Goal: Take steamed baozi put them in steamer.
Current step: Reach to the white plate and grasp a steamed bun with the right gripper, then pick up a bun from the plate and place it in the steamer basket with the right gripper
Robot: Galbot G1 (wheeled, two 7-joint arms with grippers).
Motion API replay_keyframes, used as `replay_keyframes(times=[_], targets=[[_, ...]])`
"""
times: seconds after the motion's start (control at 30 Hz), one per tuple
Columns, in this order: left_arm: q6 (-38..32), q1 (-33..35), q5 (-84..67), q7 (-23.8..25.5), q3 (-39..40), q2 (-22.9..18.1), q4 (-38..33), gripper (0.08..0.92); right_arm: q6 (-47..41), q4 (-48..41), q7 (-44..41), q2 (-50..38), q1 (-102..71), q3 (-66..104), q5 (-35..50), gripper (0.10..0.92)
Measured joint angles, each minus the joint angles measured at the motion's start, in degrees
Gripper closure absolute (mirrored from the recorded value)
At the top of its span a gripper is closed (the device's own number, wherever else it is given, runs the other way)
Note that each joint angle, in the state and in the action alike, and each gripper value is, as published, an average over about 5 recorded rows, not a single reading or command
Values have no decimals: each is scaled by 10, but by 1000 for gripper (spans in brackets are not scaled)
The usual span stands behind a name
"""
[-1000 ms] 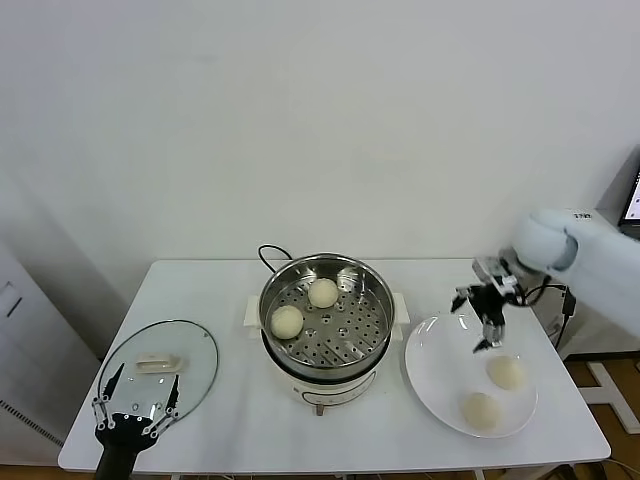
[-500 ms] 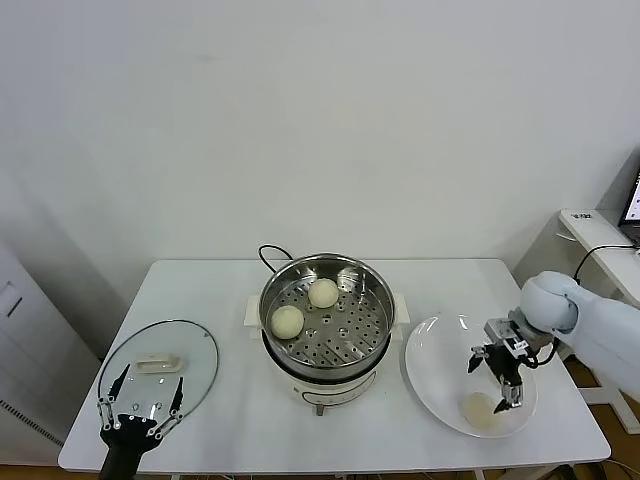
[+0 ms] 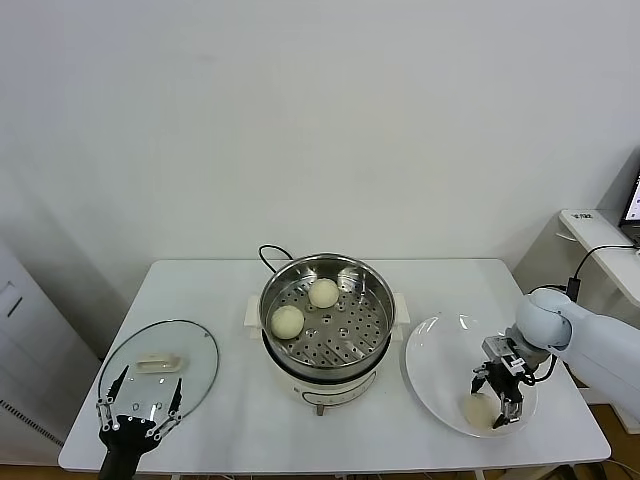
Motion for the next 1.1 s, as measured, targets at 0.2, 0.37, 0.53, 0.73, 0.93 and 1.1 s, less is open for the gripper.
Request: replay_keyframes(times=[0.2, 0.37, 0.53, 0.73, 0.93, 1.1], targets=[[0, -1, 0, 0, 0, 0, -2, 177, 1, -1, 4, 2, 20, -13, 7, 579], [0, 0, -1, 0, -2, 0, -4, 177, 0, -11, 3, 10, 75, -45, 32, 622], [2, 0, -2, 0, -3, 0, -8, 177, 2, -35, 1, 33, 175, -98, 76, 619], [2, 1, -4, 0, -5, 0, -10, 177, 17, -74, -2, 91, 318, -162, 138, 618], [2, 1, -6, -1, -6, 0, -11, 177, 51, -70, 5, 160, 422, -198, 160, 618], [1, 2, -10, -1, -8, 0, -14, 177, 87, -19, 15, 208, 454, -219, 138, 618]])
